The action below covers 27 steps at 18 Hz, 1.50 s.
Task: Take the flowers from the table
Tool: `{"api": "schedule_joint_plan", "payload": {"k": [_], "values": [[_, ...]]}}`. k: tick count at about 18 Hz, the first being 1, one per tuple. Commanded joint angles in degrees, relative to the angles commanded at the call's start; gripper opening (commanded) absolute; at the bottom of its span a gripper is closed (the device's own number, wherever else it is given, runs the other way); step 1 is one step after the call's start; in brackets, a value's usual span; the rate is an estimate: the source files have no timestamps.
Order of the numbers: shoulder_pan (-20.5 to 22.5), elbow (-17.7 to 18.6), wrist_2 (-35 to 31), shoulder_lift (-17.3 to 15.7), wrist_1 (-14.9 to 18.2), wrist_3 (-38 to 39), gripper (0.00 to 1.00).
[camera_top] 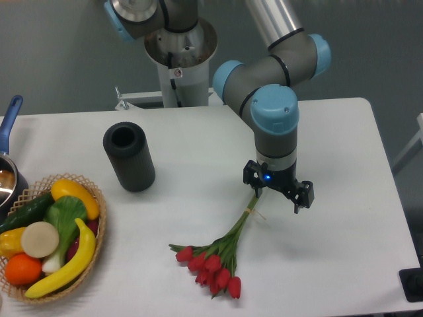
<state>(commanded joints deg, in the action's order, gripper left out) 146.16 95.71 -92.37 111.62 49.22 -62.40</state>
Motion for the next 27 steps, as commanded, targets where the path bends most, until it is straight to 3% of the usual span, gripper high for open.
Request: {"api": "schedule_joint_plan", "payload": {"k": [7, 17, 22, 27], "values": [[-0.35, 0.09, -0.53, 0.09, 0.0, 0.09, 1.0], [-2.55, 4.83, -0.26, 0.96, -0.79, 1.4, 1.0], [-3.6, 5.45, -0.18, 3.59, -7.29, 2.46, 1.0], [-4.66, 4.22, -0.18, 7.38, -7.47, 2.64, 1.0]]}}
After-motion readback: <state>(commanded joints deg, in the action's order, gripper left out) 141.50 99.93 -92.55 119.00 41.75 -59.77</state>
